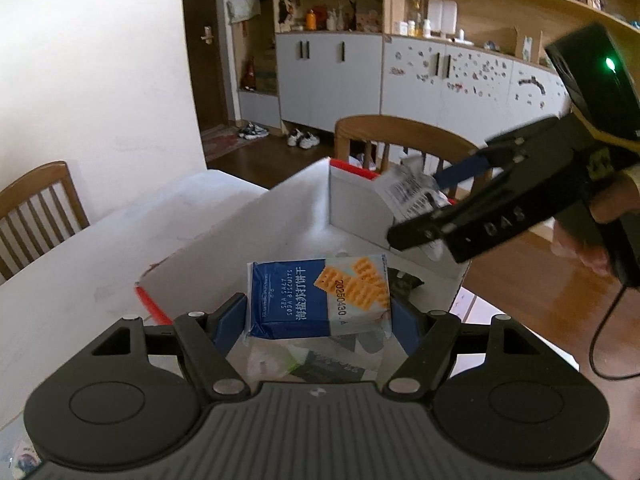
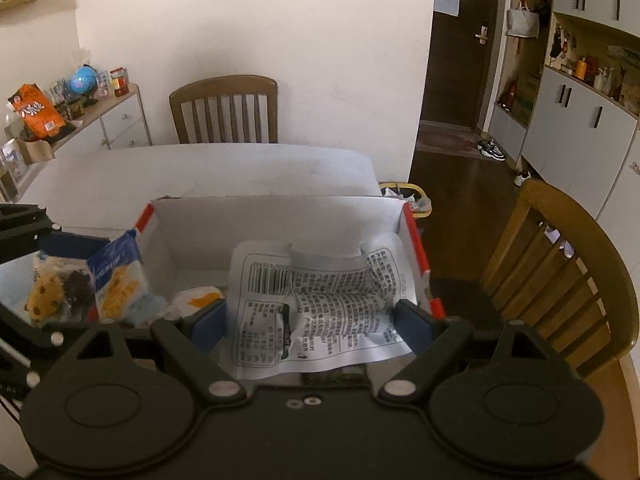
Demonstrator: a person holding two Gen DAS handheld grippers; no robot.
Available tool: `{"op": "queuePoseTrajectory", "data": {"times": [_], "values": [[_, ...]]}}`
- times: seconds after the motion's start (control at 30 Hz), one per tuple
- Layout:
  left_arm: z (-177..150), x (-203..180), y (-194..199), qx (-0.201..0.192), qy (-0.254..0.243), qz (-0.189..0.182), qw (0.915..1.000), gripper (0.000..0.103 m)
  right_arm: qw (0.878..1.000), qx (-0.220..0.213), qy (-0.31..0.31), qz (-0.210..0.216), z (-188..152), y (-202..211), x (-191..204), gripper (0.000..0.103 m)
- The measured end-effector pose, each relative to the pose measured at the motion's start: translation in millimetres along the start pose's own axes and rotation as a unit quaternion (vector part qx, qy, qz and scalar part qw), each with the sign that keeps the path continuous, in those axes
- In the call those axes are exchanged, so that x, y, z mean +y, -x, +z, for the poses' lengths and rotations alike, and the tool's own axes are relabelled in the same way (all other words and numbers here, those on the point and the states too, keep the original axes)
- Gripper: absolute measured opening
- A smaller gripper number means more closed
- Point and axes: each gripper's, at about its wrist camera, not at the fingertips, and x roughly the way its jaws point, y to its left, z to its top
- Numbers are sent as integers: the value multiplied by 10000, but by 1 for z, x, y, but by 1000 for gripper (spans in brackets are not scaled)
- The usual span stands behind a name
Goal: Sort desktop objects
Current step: 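Lift and carry the wrapper and blue biscuit pack over the shoebox, then open both grippers to drop the wrapper and biscuit pack into the shoebox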
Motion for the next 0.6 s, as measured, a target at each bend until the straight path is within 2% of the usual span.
{"op": "queuePoseTrajectory", "data": {"times": [0.17, 0.3, 0.6], "values": [[5, -8, -17, 154, -131, -89, 9998, 75, 9998, 129, 136, 84, 8, -17, -6, 89], [11, -14, -38, 450, -285, -208, 9984, 75, 9994, 283, 114, 174, 13, -34, -11, 89], [17, -9, -73, 874, -90, -366, 9955, 75, 9970, 664, 212, 343, 26, -72, -12, 89]]}}
